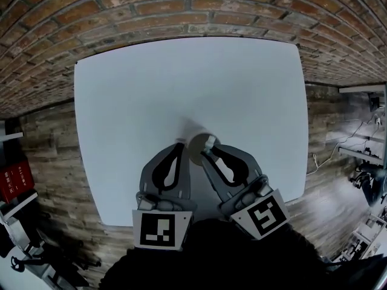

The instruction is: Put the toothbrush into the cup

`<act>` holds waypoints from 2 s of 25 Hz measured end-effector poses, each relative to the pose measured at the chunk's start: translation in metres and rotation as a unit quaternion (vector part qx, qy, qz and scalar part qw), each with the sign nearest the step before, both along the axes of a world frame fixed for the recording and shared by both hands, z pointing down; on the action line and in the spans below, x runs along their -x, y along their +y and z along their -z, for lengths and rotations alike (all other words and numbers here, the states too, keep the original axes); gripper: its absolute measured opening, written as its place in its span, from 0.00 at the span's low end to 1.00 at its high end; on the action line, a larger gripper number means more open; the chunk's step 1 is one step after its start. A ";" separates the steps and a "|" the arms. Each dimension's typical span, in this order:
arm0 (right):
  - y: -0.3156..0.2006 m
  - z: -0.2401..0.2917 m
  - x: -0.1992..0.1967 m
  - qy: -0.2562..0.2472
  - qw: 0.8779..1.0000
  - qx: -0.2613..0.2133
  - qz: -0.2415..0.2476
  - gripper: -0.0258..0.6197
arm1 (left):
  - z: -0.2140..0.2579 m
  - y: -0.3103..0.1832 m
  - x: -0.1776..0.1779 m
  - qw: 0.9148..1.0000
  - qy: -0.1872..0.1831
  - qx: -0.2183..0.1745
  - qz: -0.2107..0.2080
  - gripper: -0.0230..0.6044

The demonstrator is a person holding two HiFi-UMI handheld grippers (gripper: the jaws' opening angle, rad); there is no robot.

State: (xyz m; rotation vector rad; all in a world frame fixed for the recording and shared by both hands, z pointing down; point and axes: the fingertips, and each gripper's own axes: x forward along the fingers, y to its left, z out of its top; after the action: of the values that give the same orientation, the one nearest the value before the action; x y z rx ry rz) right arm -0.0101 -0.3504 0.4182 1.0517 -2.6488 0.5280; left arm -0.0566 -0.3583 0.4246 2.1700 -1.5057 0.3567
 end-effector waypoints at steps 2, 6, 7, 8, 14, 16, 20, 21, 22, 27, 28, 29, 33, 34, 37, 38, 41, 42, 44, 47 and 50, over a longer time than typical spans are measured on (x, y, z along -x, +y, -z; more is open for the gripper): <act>0.001 -0.003 0.002 0.002 1.000 0.006 0.006 0.17 | -0.001 0.001 0.003 1.000 -0.002 0.002 0.005 0.05; 0.004 -0.003 0.003 0.003 1.000 0.005 0.010 0.19 | 0.000 0.006 0.005 1.000 -0.002 0.001 0.011 0.05; 0.004 -0.001 0.002 0.002 1.000 0.003 0.008 0.19 | 0.001 0.007 0.005 1.000 -0.001 0.000 0.012 0.05; 0.005 0.000 0.002 0.002 1.000 0.001 0.007 0.19 | 0.002 0.008 0.006 1.000 -0.001 -0.002 0.012 0.05; 0.014 0.019 0.002 -0.001 0.999 -0.032 -0.015 0.18 | 0.018 0.017 0.010 1.000 0.001 -0.027 0.000 0.05; 0.019 0.034 0.003 -0.012 0.998 -0.050 -0.027 0.14 | 0.027 0.023 0.013 0.999 -0.008 -0.042 -0.006 0.05; 0.029 0.075 -0.005 -0.041 0.994 -0.088 -0.053 0.04 | 0.062 0.031 0.007 0.996 -0.016 -0.090 -0.020 0.05; 0.030 0.088 -0.009 -0.046 0.992 -0.101 -0.063 0.04 | 0.074 0.031 0.003 0.994 -0.015 -0.107 -0.026 0.05; 0.031 0.099 -0.013 -0.049 0.990 -0.112 -0.072 0.04 | 0.086 0.032 -0.001 0.992 -0.014 -0.124 -0.030 0.05; 0.045 0.147 -0.020 -0.059 0.982 -0.153 -0.095 0.04 | 0.136 0.047 -0.004 0.982 -0.018 -0.183 -0.038 0.05; 0.046 0.153 -0.020 -0.058 0.980 -0.161 -0.098 0.04 | 0.143 0.049 -0.003 0.981 -0.020 -0.191 -0.039 0.05; 0.047 0.159 -0.020 -0.057 0.979 -0.167 -0.101 0.04 | 0.147 0.050 -0.002 0.980 -0.021 -0.196 -0.040 0.05; 0.053 0.169 -0.019 -0.055 0.977 -0.177 -0.105 0.04 | 0.153 0.061 -0.004 0.978 -0.023 -0.204 -0.048 0.05; 0.055 0.169 -0.019 -0.054 0.977 -0.178 -0.105 0.04 | 0.153 0.063 -0.004 0.977 -0.023 -0.204 -0.049 0.05; 0.059 0.170 -0.019 -0.053 0.976 -0.180 -0.107 0.04 | 0.153 0.067 -0.006 0.976 -0.020 -0.211 -0.056 0.05; 0.061 0.171 -0.019 -0.053 0.976 -0.181 -0.107 0.04 | 0.154 0.068 -0.006 0.976 -0.019 -0.211 -0.056 0.05; 0.062 0.175 -0.019 -0.052 0.975 -0.185 -0.108 0.04 | 0.156 0.067 -0.005 0.976 -0.016 -0.212 -0.055 0.05; 0.062 0.176 -0.020 -0.051 0.975 -0.186 -0.109 0.04 | 0.157 0.067 -0.006 0.976 -0.016 -0.211 -0.057 0.05; 0.062 0.177 -0.021 -0.050 0.975 -0.189 -0.110 0.04 | 0.157 0.068 -0.009 0.976 -0.019 -0.209 -0.062 0.05; 0.062 0.176 -0.023 -0.051 0.974 -0.188 -0.112 0.04 | 0.157 0.069 -0.014 0.975 -0.022 -0.209 -0.071 0.05; 0.061 0.177 -0.023 -0.050 0.974 -0.189 -0.111 0.04 | 0.157 0.068 -0.015 0.975 -0.022 -0.209 -0.072 0.05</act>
State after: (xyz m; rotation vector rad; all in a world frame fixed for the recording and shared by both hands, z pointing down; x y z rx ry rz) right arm 0.0126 -0.2895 0.2414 1.4777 -2.8051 0.1148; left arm -0.0420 -0.2908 0.2678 2.6223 -1.5611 0.1408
